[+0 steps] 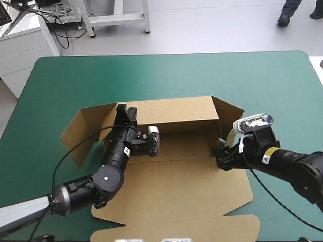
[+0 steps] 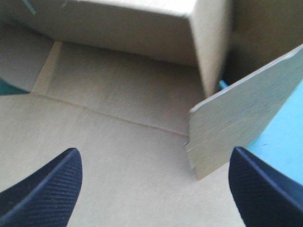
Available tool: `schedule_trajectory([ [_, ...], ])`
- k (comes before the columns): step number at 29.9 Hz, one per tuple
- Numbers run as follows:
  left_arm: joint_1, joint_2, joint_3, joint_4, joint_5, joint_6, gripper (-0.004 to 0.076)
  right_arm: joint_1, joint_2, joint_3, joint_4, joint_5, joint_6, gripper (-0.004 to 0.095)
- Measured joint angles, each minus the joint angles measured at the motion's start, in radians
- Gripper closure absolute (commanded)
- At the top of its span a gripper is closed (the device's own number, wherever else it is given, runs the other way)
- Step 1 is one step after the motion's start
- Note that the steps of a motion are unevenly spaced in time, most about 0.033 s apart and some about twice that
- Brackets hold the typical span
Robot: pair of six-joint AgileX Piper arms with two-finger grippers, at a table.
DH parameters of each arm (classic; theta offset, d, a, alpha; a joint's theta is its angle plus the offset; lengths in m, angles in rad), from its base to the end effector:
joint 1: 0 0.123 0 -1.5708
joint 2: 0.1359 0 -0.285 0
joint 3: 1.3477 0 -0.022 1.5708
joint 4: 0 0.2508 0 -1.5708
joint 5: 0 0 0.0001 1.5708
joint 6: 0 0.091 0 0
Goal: Fold the box
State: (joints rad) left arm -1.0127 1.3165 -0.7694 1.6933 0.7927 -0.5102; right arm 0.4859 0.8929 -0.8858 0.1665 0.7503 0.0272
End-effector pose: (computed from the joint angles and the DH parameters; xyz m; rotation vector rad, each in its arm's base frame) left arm 0.1931 -0.1877 0.2932 1.4133 1.2727 0.8940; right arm 0.1476 0.0896 0.3534 -0.4419 2.2277 0.4681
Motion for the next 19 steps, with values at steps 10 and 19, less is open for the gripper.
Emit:
schedule_trajectory([
  [10,0.000,0.000,0.000,0.000,0.000,0.000,0.0734,0.000,0.120,-0.377,-0.425,0.156,0.278,0.0150],
  [19,0.000,0.000,0.000,0.000,0.000,0.000,0.0734,0.000,0.398,-0.748,-0.579,0.339,0.278,0.0150],
])
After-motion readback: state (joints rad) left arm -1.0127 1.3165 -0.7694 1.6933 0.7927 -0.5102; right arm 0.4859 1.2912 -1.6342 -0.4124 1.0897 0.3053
